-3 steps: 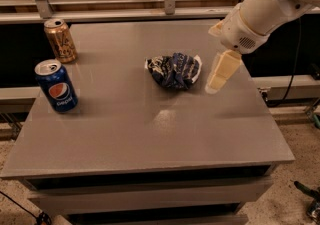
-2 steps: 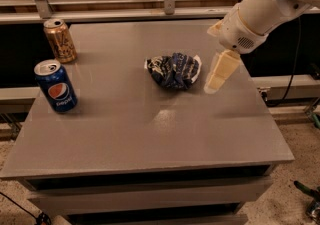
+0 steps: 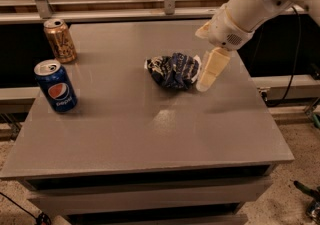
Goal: Move blue chip bag near orange can
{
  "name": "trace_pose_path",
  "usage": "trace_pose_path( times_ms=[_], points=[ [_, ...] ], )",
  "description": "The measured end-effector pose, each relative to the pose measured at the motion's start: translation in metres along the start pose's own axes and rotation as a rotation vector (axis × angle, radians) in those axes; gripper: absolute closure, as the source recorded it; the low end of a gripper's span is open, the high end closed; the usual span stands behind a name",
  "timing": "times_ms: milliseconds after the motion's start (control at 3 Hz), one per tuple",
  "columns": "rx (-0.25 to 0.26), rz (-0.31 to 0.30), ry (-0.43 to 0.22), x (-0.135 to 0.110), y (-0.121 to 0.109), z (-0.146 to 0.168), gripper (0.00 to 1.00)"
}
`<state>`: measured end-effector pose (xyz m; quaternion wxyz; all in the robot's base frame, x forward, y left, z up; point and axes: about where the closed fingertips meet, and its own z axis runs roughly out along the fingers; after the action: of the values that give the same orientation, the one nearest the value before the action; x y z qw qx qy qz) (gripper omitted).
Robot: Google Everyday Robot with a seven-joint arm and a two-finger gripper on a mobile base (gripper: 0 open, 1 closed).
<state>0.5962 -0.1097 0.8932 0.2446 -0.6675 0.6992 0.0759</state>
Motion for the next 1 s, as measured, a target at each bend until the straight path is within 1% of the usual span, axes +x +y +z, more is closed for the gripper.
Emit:
trace_pose_path(
  times_ms=[333, 667, 1000],
  points=[
    [-0.053, -0.034, -0.004, -0.011, -0.007, 0.017, 0.00],
    [-0.100, -0.061, 0.015, -0.020, -0.009, 0.032, 0.16],
    [-0.133, -0.061, 0.048, -0.017, -0.007, 0.043, 0.39]
  ],
)
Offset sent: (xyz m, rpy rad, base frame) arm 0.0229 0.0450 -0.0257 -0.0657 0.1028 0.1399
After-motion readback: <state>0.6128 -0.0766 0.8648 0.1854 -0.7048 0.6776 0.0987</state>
